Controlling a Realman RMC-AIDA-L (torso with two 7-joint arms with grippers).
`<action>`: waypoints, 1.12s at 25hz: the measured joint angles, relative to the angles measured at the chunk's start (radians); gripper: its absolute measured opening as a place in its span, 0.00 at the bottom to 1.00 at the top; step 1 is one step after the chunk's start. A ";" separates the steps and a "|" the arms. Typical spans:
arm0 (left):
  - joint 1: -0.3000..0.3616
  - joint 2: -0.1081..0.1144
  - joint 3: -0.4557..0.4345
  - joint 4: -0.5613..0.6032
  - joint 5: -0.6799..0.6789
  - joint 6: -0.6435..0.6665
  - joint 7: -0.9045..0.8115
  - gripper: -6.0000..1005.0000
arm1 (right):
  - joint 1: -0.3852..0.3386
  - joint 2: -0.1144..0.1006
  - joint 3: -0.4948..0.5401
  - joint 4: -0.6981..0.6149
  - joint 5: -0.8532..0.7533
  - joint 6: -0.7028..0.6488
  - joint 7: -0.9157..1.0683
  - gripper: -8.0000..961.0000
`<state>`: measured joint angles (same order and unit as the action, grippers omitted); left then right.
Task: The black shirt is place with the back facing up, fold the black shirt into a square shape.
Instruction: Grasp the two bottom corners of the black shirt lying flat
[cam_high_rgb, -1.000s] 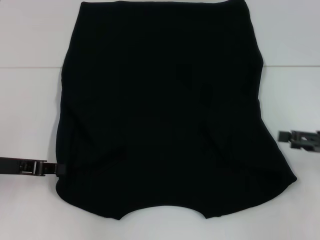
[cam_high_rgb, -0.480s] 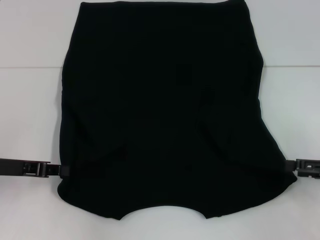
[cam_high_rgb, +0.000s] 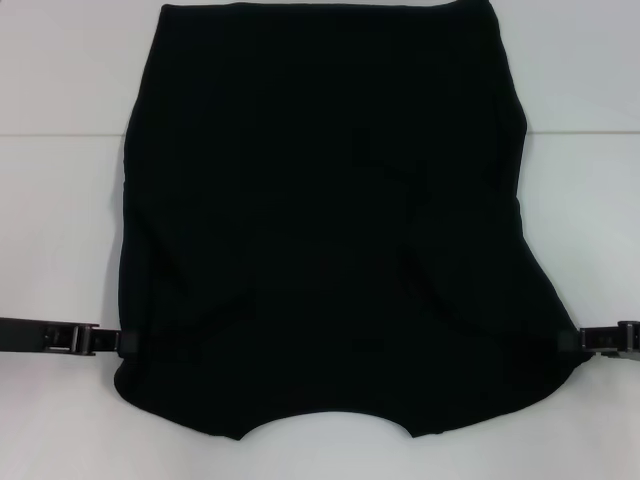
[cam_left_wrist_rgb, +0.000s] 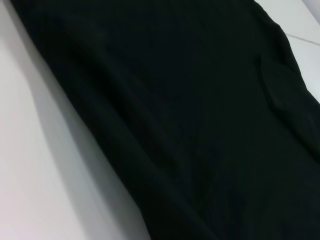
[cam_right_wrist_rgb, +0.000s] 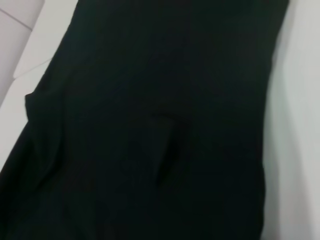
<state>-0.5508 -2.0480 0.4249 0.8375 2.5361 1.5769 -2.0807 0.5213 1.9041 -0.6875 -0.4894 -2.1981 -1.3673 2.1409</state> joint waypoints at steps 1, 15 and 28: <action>0.001 0.000 0.000 0.000 0.000 0.000 -0.001 0.07 | -0.003 0.000 0.000 0.000 0.000 0.004 0.000 0.48; 0.006 -0.003 -0.001 0.001 -0.001 -0.003 -0.006 0.07 | -0.025 0.008 -0.003 -0.004 0.000 -0.004 -0.030 0.09; 0.075 -0.008 -0.103 0.045 0.001 0.147 0.004 0.07 | -0.129 -0.021 0.157 -0.026 0.004 -0.153 -0.175 0.07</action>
<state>-0.4760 -2.0556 0.3215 0.8824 2.5367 1.7244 -2.0770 0.3926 1.8835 -0.5307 -0.5153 -2.1940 -1.5207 1.9659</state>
